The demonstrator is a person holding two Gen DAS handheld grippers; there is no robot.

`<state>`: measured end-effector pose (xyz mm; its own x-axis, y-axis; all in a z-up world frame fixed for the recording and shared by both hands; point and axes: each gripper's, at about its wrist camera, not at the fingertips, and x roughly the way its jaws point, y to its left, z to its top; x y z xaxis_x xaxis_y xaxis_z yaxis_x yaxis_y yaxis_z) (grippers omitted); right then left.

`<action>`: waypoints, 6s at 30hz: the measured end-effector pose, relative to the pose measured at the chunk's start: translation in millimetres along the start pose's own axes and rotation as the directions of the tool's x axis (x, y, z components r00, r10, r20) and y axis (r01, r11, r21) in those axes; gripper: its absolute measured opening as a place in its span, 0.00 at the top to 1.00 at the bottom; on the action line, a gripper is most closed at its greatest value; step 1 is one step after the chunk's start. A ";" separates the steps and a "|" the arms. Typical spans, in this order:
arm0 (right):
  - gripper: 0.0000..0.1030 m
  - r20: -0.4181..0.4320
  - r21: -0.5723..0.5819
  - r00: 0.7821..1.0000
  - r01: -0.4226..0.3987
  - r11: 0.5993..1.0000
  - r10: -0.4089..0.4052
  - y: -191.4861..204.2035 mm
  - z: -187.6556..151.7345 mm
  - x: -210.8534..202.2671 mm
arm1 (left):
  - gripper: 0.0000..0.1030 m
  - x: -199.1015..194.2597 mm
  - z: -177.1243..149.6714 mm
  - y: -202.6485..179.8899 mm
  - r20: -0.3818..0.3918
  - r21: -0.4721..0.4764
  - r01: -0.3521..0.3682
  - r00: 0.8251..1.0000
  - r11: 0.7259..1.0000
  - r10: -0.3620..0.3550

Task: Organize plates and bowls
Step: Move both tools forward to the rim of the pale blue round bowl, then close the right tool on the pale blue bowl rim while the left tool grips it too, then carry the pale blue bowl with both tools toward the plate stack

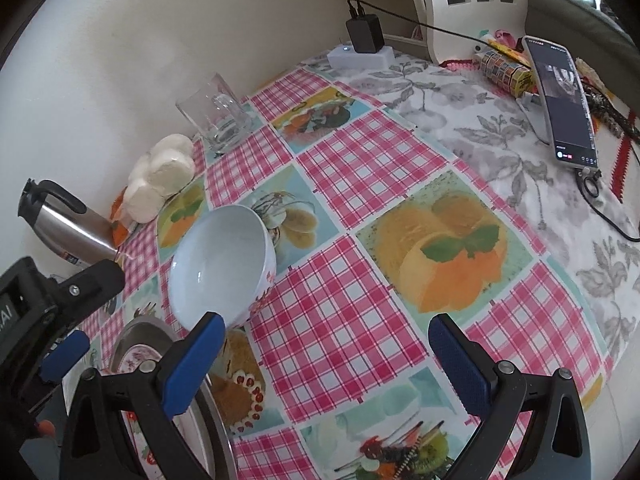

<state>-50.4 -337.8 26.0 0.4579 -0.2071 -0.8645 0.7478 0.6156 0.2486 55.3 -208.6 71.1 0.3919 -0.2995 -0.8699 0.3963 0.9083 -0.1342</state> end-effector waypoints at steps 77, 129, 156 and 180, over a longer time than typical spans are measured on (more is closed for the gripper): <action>0.79 -0.041 -0.040 0.995 -0.097 0.995 0.095 -2.5 37.8 74.3 | 0.24 64.2 7.8 -28.7 -0.026 0.086 0.008 1.000 0.996 -0.006; 0.84 -0.032 -0.039 0.989 -0.147 0.988 0.146 -2.5 41.9 57.4 | 0.80 71.0 7.2 -28.7 -0.033 0.052 0.144 0.989 0.988 -0.142; 0.84 0.102 -0.055 0.976 -0.188 0.981 0.193 26.1 53.5 -22.1 | 0.80 -8.5 24.0 -16.5 0.069 0.072 0.190 0.978 0.979 -0.195; 0.84 0.150 -0.172 0.964 -0.193 0.966 0.220 97.7 15.2 -72.2 | 0.80 -65.0 23.4 57.7 0.126 -0.009 0.199 0.973 0.980 -0.196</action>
<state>-3.2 -274.2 119.4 0.6779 -0.1787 -0.7131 0.5510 0.7656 0.3320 72.1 -143.5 130.9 0.4078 -0.5061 -0.7600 0.4592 0.8331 -0.3084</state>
